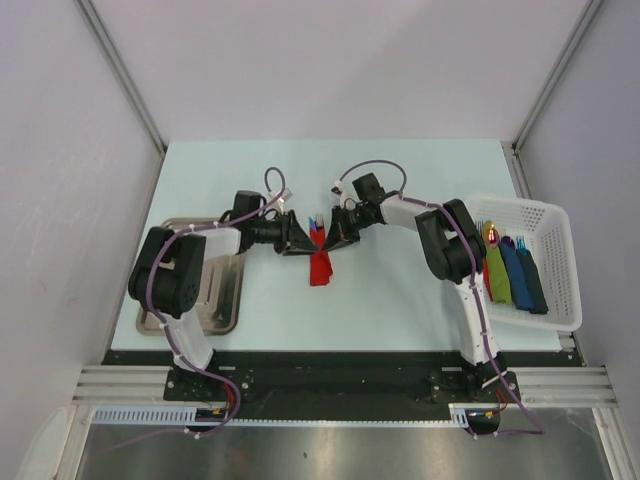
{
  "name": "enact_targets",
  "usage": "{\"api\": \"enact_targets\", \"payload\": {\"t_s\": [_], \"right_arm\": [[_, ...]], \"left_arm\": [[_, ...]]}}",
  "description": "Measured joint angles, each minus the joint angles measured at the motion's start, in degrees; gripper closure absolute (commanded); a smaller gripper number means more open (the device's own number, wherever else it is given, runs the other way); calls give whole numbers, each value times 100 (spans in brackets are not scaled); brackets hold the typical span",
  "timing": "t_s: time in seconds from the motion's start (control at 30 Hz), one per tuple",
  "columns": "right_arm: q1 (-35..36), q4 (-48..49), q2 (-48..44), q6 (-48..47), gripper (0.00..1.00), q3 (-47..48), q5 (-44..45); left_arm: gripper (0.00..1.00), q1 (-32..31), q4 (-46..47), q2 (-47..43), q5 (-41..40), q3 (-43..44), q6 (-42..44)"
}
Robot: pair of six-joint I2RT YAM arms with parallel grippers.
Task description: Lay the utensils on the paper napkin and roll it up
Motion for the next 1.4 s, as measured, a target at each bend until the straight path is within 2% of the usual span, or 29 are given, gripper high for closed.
{"api": "enact_targets", "payload": {"t_s": [0.07,0.17,0.5,0.57,0.6,0.67,0.7,0.8,0.9,1.07,1.1,1.17,1.27,1.3,1.4], "right_arm": [[-4,0,2,-4,100,0,-4],[-4,0,4,-4,100,0,-9],[-7,7,9,2,100,0,-15],[-9,11,9,22,94,0,-15],[-11,9,9,50,85,0,-17],[-22,17,9,101,73,0,-37],[-33,26,9,131,59,-2,-42],[-103,85,-44,203,39,-9,-205],[-186,127,-203,153,34,-15,-72],[-236,138,-273,76,38,2,179],[-210,118,-273,48,43,26,236],[-138,61,-273,-50,45,81,345],[24,-52,-273,-273,56,190,597],[66,-74,-273,-361,67,212,682],[168,-144,-249,-612,85,269,957]], "left_arm": [[77,57,0,0,-7,-55,-13],[83,37,-17,59,0,-136,-70],[90,-280,-92,737,-208,-120,-109],[91,-308,-133,883,-234,-101,-133],[92,-308,-146,920,-203,-74,-138],[91,-308,-216,960,-168,-17,-127],[92,-308,-247,973,-160,0,-103],[91,-308,-376,1016,-129,81,-28],[91,-308,-485,1099,-63,181,50],[91,-308,-525,1150,13,234,140],[91,-308,-533,1154,22,240,155],[91,-308,-584,1167,26,267,177],[91,-308,-651,1176,28,299,216],[91,-308,-671,1182,28,310,223],[91,-299,-710,1207,59,341,254]]}}
